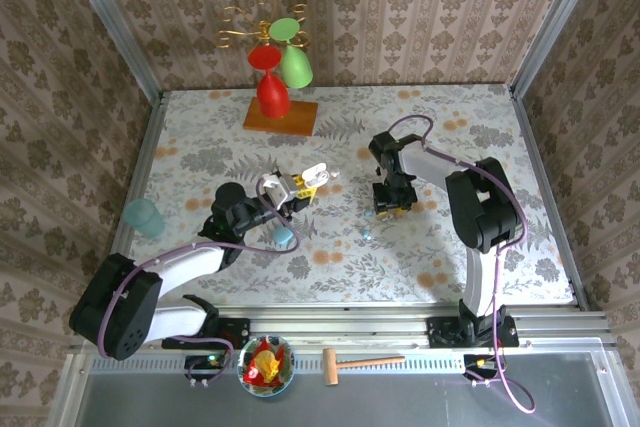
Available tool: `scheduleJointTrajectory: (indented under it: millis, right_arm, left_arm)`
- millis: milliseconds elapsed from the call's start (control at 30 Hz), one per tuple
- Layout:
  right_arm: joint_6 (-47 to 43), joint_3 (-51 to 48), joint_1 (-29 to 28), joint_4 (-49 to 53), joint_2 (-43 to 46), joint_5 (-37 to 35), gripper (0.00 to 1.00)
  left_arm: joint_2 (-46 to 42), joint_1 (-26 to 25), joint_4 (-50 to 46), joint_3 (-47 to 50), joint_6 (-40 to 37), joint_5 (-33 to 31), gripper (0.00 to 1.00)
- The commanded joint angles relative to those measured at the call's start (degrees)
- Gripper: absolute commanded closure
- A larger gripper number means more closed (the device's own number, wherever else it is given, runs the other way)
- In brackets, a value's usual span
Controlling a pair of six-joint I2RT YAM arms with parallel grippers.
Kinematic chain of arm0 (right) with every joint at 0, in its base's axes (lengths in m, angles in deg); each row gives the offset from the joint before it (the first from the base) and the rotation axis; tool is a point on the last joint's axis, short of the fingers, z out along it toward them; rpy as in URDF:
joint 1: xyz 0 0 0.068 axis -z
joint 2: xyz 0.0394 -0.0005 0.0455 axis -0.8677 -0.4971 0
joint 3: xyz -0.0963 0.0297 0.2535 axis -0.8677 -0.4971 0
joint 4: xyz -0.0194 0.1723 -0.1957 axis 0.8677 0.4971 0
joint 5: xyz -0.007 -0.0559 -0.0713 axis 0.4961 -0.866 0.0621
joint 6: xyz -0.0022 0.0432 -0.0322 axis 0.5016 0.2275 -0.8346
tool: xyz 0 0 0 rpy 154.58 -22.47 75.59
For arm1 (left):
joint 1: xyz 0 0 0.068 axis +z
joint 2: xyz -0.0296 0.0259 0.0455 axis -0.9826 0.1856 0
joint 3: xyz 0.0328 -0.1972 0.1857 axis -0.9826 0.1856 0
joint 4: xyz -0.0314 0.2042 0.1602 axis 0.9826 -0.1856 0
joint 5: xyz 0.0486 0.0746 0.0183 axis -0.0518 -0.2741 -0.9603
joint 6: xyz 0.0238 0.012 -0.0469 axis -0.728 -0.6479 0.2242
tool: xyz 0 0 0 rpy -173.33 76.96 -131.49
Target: Insert wireless bluetooth earbuds into charging case
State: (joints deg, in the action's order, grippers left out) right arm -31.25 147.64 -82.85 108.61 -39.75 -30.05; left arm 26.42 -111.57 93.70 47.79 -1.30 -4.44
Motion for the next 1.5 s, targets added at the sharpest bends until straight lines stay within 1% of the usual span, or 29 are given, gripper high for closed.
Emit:
scheduleJointTrajectory:
  millis: [0,167,400,500,567,700,833,1000,1167,1367,1400,1467]
  right_arm:
    - [-1.2,1.1,0.1,2.7,-1.6,1.6,0.62]
    - [-0.8,-0.2,0.1,1.9,-1.5,2.2,0.66]
    - [0.6,-2.7,0.2,-1.4,-0.4,1.7,0.77]
    - [1.7,-3.9,0.1,-2.5,1.5,0.5,0.82]
    - [2.3,-4.9,0.1,-3.0,3.3,-0.8,0.83]
    - [2.8,-6.9,0.0,-3.8,7.8,-3.2,0.84]
    - [2.8,-8.7,-0.1,-5.1,11.2,-4.1,0.83]
    - [4.4,-8.8,-0.1,-2.6,9.4,-4.3,0.83]
    - [6.9,-12.7,-0.6,-5.5,9.3,-0.3,0.81]
    - [7.8,-15.2,-0.9,-8.6,8.4,1.9,0.79]
    - [7.8,-15.3,-0.9,-9.0,8.4,2.4,0.78]
    - [7.6,-15.5,-0.9,-9.6,8.7,3.4,0.73]
  left_arm:
    - [-1.0,-0.3,-0.2,-0.6,-1.6,-0.3,0.96]
    - [-0.8,-0.3,-0.2,-0.7,-1.6,-0.3,0.96]
    - [-0.5,-0.4,0.0,-0.8,-1.3,0.0,0.96]
    - [-0.6,-0.4,0.0,-0.7,-1.3,-0.1,0.96]
    - [-0.6,-0.4,0.0,-0.7,-1.3,-0.1,0.96]
    - [-0.1,-0.5,0.0,-0.7,-1.3,-0.1,0.96]
    - [1.4,-1.0,0.2,-1.3,-1.7,0.0,0.96]
    - [2.2,-1.8,0.8,-1.8,-1.8,-0.2,0.96]
    - [1.5,-1.9,-0.5,-1.7,-2.2,-0.6,0.96]
    - [1.7,-2.2,-0.9,-2.3,-2.2,-0.7,0.96]
    - [1.7,-2.2,-0.9,-2.5,-2.2,-0.5,0.96]
    - [1.7,-2.4,-1.1,-2.5,-2.3,-0.7,0.96]
